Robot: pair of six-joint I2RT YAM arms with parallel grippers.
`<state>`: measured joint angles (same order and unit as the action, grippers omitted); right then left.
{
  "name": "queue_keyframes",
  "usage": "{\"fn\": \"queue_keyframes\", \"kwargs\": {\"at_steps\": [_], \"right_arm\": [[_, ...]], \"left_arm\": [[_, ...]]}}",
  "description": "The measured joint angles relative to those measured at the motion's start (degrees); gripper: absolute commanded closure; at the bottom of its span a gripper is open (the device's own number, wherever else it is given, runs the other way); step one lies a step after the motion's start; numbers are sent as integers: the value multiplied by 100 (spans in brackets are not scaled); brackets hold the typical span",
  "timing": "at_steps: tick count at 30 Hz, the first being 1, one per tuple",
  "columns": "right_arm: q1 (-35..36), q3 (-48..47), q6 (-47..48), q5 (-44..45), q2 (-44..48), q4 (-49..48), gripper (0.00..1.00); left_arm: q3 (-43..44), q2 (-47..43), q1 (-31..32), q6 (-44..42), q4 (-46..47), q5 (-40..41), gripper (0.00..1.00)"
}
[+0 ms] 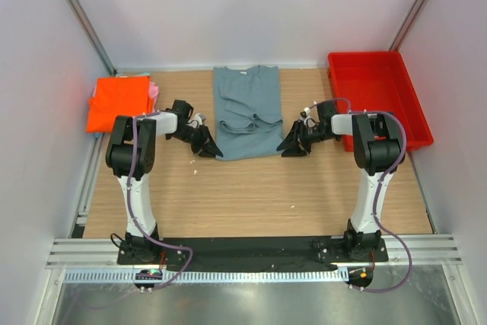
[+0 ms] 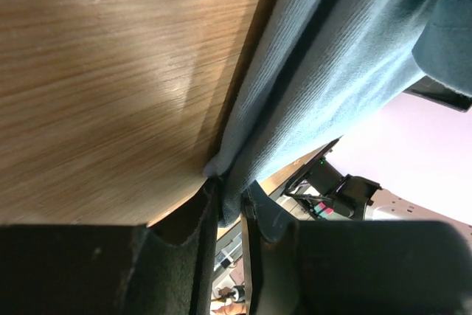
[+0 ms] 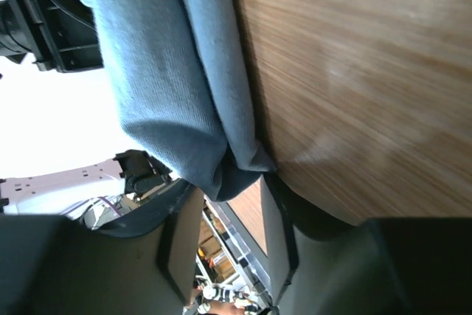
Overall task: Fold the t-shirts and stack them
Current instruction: Fold the tshirt
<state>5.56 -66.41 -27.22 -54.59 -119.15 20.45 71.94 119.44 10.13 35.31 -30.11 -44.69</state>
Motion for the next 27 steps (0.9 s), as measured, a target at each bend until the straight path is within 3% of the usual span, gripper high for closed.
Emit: {"fn": "queue_keyframes", "kwargs": {"at_steps": [6, 8, 10, 12, 15, 16, 20, 27], "right_arm": [[-15, 4, -199, -81, -13, -256, 55], [-17, 4, -205, -44, -15, -317, 65], [-17, 4, -188, 63, -48, -389, 81], [-17, 4, -216, 131, -92, -444, 90], [-17, 39, -221, 151, -98, -529, 98], [-17, 66, -223, 144, -85, -566, 98], [-22, 404, -149, 361, 269, -697, 98], [-17, 955, 116, 728, 1794, -291, 98]], "left_arm": [[-7, -2, 0, 2, 13, -2, 81], [-7, -2, 0, 2, 13, -2, 81], [-7, -2, 0, 2, 15, -2, 81], [-7, -2, 0, 2, 17, -2, 82], [-7, -2, 0, 2, 20, 7, 91], [-9, -2, 0, 2, 20, 17, 100], [-92, -103, 11, 9, 101, 74, 100], [-564, -1047, 92, 201, 282, 140, 100]]}}
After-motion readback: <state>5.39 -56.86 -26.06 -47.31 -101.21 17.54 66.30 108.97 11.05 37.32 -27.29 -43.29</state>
